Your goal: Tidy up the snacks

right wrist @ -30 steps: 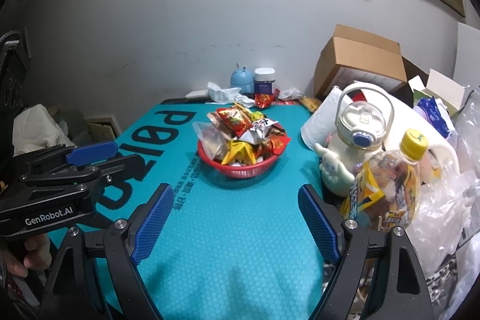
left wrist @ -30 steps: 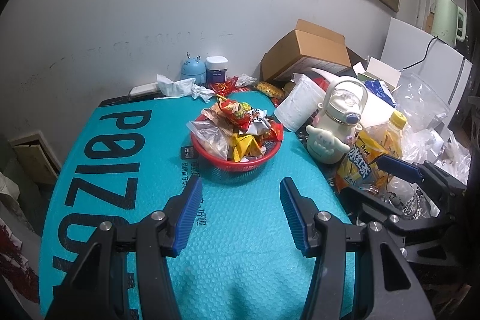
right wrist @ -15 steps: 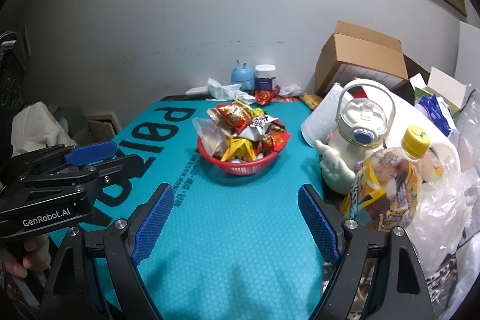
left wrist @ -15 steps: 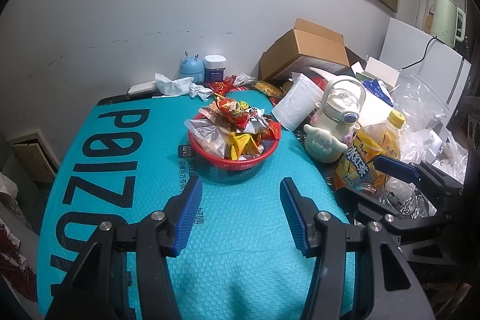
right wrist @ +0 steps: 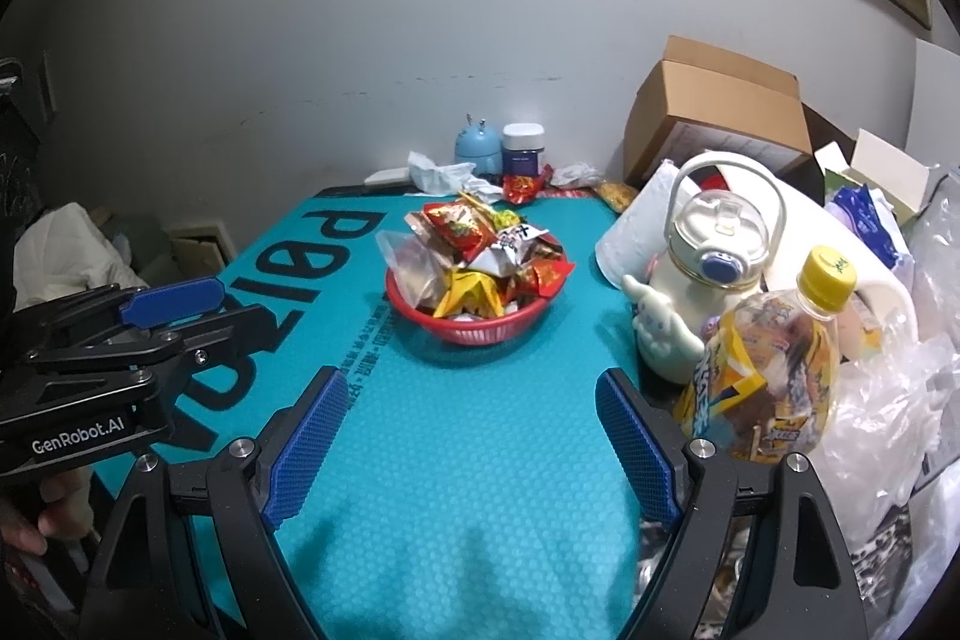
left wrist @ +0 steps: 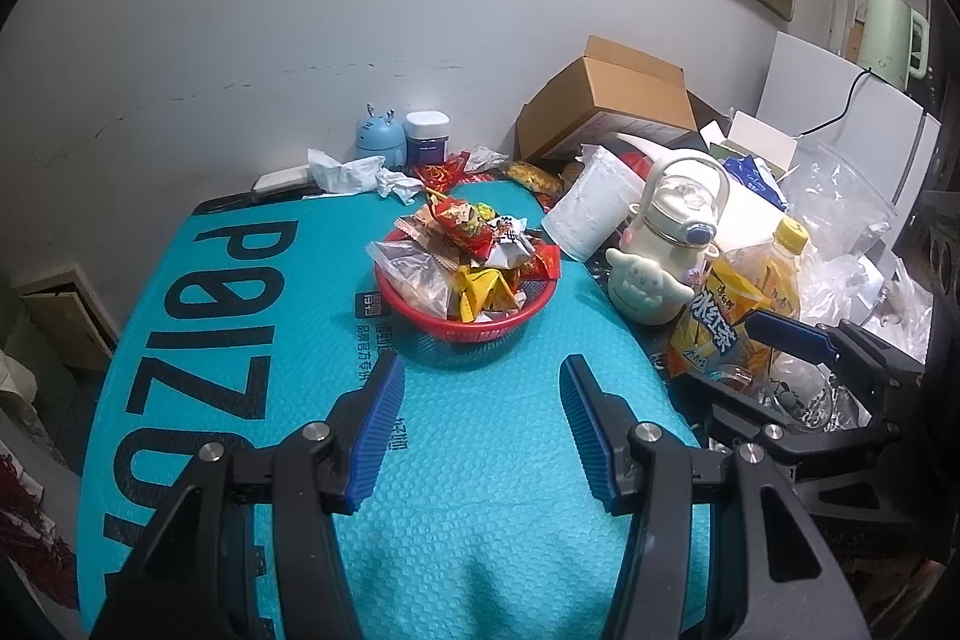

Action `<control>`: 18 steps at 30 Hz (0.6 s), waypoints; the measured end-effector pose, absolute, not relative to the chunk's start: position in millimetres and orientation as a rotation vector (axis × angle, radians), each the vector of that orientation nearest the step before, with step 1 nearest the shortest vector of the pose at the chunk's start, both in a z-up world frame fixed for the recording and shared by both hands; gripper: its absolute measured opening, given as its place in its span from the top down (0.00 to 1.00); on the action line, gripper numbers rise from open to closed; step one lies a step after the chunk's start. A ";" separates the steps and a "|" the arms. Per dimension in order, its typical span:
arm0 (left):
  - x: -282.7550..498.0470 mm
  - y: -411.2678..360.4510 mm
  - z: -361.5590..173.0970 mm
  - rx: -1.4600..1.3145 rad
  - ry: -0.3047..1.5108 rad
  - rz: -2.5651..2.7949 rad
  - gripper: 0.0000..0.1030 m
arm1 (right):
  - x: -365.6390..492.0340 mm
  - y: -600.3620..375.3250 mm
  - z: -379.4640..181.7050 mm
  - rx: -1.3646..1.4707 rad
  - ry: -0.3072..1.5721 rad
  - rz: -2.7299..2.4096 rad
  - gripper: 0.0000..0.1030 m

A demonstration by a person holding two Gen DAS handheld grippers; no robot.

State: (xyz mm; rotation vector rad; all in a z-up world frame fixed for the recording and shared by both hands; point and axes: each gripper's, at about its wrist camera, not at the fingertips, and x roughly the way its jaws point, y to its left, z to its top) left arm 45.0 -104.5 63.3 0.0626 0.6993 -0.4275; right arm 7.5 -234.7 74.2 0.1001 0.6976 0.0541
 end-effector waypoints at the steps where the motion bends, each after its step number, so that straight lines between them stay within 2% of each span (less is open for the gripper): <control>1: 45.0 -104.7 63.5 0.065 0.698 -0.428 0.49 | 7.5 -235.1 74.3 0.102 0.698 0.054 0.17; 18: 49.3 -104.3 64.3 0.071 0.705 -0.394 0.49 | 10.1 -237.5 73.7 0.104 0.702 0.044 0.17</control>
